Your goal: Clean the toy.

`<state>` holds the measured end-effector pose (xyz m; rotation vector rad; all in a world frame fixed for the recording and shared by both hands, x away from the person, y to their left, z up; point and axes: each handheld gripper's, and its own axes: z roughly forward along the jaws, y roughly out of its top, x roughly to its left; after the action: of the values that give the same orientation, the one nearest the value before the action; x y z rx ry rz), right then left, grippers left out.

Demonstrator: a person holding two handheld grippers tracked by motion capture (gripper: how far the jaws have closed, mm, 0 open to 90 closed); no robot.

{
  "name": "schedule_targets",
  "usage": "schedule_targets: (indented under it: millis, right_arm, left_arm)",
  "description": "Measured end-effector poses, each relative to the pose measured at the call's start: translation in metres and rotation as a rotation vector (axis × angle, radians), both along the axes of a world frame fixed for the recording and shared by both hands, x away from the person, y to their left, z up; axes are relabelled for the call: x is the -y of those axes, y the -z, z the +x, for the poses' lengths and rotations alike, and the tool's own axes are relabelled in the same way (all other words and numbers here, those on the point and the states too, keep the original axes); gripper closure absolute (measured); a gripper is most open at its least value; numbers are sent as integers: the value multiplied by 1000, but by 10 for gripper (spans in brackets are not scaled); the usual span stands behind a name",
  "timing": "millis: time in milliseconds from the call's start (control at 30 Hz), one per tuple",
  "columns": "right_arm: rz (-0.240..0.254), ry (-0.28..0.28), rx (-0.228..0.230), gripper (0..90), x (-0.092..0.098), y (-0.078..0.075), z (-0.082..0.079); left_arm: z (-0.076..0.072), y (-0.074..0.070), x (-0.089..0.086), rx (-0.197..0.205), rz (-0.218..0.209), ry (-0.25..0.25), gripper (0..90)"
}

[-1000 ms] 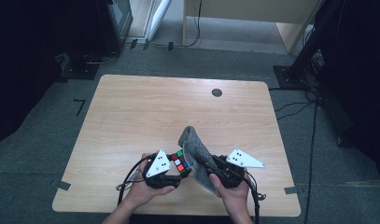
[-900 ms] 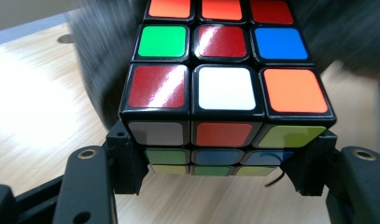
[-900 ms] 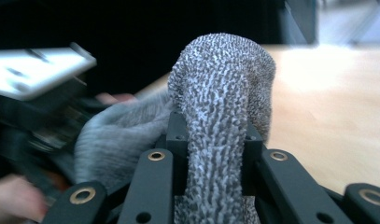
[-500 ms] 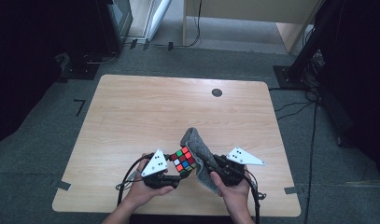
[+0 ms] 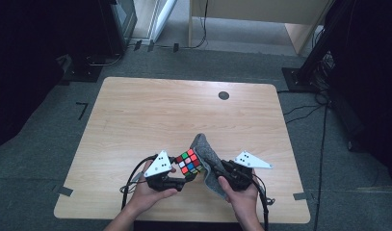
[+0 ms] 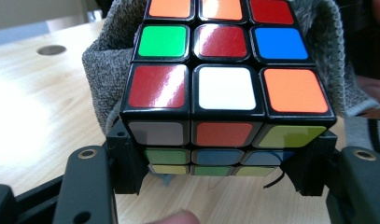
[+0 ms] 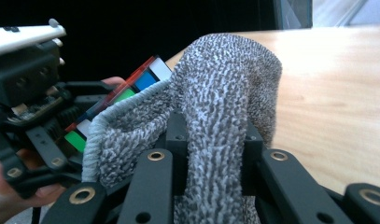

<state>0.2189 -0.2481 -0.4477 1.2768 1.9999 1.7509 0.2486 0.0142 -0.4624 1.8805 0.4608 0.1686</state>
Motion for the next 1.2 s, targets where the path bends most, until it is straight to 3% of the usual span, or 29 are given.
schedule_targets:
  millis: [67,100,200,300,333,433,600,667,767,833,900,967,1033,1100,1200]
  right_arm:
    - [-8,5,28,743,1,-5,-2]
    - [-1,-4,60,742,0,-11,-4]
    - [-19,0,97,743,-4,-17,-9]
    - [-34,7,63,743,-4,-8,-5]
    - [-55,15,27,743,-4,0,-2]
    - [-54,9,15,743,-4,3,-1]
    - [-24,-17,95,742,-7,-17,-9]
    - [-34,-18,119,741,-8,-22,-12]
    - [-50,-6,98,742,-8,-15,-9]
    - [-100,2,55,744,-6,-4,-3]
    - [-99,2,20,746,-4,3,-1]
    - [-82,-6,37,746,-4,-1,-2]
    - [-72,-23,97,745,-6,-13,-8]
    - [-85,-24,127,745,-9,-20,-11]
    - [-89,-15,109,744,-8,-15,-9]
  left_arm:
    - [5,1,1,-47,-25,51,347]
    - [5,1,1,-47,-22,54,347]
    - [1,-3,0,-43,-10,24,347]
    - [0,-4,-4,-51,-4,-15,348]
    - [1,-4,-5,-63,-7,-20,348]
    - [2,-4,-8,-71,-11,-11,348]
    - [0,-3,-5,-66,-6,-5,347]
    - [-1,-3,-3,-55,11,-4,347]
    - [-2,-4,-3,-53,22,-5,347]
    - [-2,-6,-4,-55,11,-3,348]
    - [-1,-6,-5,-60,11,-6,347]
    - [0,-4,-5,-63,27,-9,348]
    - [-1,-2,-2,-60,49,-2,347]
    - [-2,-2,-1,-61,41,12,347]
    - [-3,-3,-1,-52,40,11,348]
